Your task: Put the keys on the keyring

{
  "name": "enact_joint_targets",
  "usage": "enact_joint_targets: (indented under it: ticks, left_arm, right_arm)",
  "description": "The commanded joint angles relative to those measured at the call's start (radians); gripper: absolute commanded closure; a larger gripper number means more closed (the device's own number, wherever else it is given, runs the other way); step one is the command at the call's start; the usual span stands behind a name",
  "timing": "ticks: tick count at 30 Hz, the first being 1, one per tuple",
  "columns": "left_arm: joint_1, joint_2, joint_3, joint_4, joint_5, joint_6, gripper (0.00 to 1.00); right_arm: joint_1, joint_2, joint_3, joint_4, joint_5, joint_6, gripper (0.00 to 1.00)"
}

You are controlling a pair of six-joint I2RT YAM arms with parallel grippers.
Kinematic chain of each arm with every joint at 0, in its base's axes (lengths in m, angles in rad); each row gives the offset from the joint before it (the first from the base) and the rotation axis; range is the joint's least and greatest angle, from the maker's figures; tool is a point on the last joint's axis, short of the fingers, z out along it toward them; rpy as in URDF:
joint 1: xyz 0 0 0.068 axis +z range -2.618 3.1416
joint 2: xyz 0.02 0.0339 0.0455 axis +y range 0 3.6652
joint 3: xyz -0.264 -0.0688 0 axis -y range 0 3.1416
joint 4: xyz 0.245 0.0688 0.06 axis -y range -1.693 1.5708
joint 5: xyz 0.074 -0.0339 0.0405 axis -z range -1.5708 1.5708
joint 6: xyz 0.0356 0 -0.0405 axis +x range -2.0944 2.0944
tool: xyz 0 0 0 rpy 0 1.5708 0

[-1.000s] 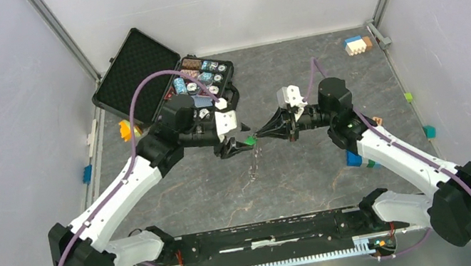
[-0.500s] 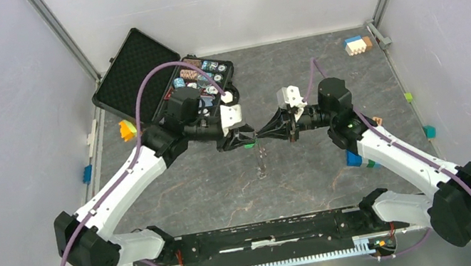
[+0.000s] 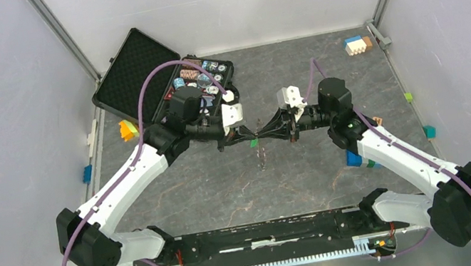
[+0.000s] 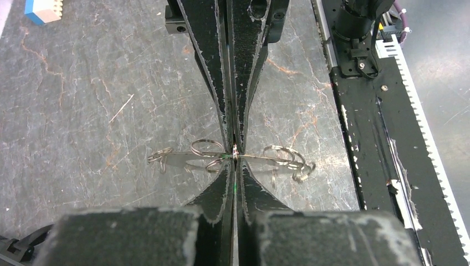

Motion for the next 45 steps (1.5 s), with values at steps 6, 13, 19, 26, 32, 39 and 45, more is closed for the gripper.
enact_joint_targets:
  ticks: [6, 13, 19, 26, 32, 39, 45]
  left_arm:
    - [0.001, -0.017, 0.030, 0.050, -0.005, -0.064, 0.98]
    - [-0.007, -0.017, 0.050, 0.024, -0.057, -0.074, 0.98]
    - [-0.062, 0.012, 0.117, -0.144, -0.162, 0.055, 0.98]
    - [-0.110, 0.037, 0.226, -0.315, -0.284, 0.145, 0.98]
    - [-0.129, 0.037, 0.250, -0.331, -0.333, 0.147, 0.98]
    - [-0.143, 0.050, 0.257, -0.333, -0.341, 0.145, 0.98]
    - [-0.146, 0.057, 0.265, -0.333, -0.337, 0.141, 0.98]
  right_arm:
    - [0.003, -0.022, 0.034, -0.051, 0.027, -0.097, 0.99]
    - [0.007, -0.029, 0.038, -0.128, 0.060, -0.170, 0.85]
    - [0.012, -0.029, 0.085, -0.212, 0.095, -0.217, 0.66]
    - [0.022, -0.028, 0.136, -0.281, 0.093, -0.243, 0.56]
    - [0.033, -0.017, 0.126, -0.250, 0.048, -0.212, 0.58]
    - [0.047, -0.001, 0.121, -0.203, 0.012, -0.173, 0.72]
    - [0.058, 0.016, 0.106, -0.192, 0.019, -0.170, 0.73]
